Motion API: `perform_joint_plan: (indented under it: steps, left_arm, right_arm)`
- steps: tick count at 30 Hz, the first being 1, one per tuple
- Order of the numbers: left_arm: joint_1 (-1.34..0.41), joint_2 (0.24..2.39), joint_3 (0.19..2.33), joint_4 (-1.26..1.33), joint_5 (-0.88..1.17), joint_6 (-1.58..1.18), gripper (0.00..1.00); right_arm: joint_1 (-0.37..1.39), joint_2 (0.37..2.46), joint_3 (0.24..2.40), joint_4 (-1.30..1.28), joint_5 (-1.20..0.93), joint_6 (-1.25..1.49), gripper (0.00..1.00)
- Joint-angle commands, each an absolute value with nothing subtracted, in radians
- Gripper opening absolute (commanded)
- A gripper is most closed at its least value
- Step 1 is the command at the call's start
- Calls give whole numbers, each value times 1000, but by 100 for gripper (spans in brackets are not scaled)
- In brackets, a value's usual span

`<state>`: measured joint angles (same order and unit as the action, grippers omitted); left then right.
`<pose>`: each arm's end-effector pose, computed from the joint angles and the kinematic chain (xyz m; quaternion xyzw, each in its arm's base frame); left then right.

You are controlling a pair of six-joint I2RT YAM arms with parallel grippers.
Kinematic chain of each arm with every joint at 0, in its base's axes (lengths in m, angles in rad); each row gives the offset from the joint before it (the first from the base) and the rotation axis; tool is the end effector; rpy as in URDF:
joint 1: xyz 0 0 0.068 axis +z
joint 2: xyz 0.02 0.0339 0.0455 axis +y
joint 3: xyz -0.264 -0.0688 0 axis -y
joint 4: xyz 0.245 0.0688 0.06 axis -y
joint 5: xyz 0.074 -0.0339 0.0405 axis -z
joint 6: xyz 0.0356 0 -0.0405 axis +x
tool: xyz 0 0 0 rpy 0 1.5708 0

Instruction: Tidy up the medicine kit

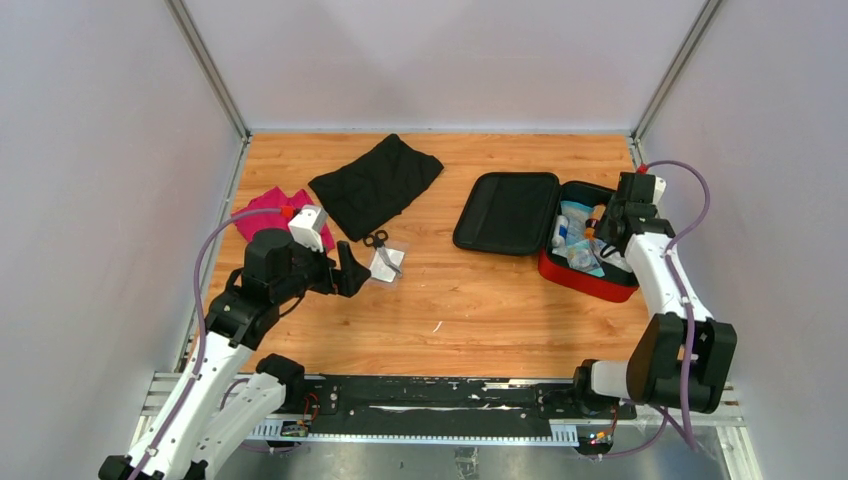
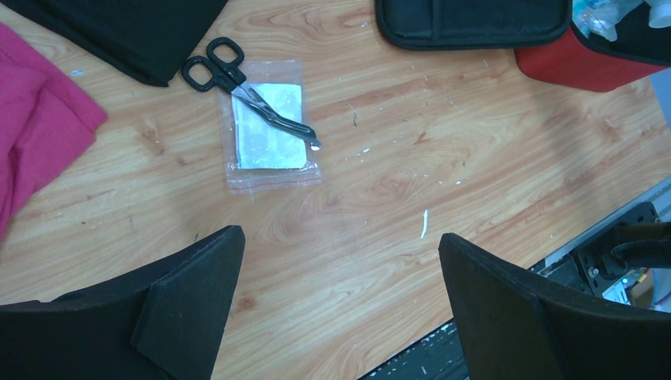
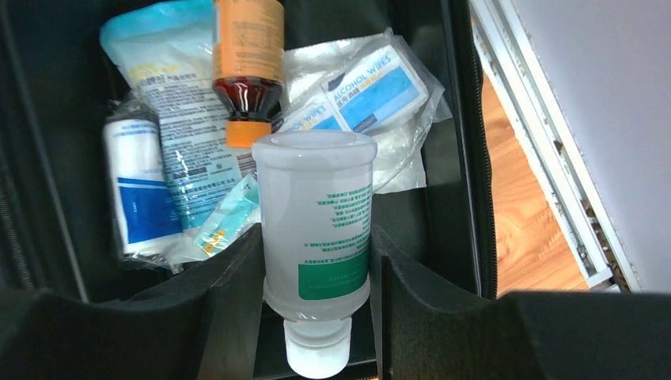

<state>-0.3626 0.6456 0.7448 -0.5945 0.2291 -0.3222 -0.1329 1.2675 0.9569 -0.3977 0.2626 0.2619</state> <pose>0.1305 -0.0581 0.3047 0.0758 0.8519 -0.2633 0.4463 0.2714 -0.0456 0.2772 0.2303 0.8724 -0.0920 0.4212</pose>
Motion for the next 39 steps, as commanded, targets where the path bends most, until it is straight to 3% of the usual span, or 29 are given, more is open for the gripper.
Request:
perform_joint_plan:
  steps: [1, 16, 25, 32, 39]
  left_arm:
    - [-367, 639, 726, -559, 258, -315, 100]
    - [-367, 645, 723, -554, 273, -314, 100]
    - [-366, 666, 721, -550, 285, -312, 100]
    - [-367, 669, 721, -548, 286, -311, 100]
    - [-367, 666, 719, -547, 276, -316, 100]
  right_arm:
    - [-161, 1303, 962, -423, 247, 277, 10]
    - [-180, 1403, 895, -365, 251, 266, 48]
    - [-180, 1344, 912, -393, 290, 259, 69]
    - [-179, 1269, 958, -441, 264, 250, 71]
    - [-172, 1159, 999, -452, 80, 263, 67]
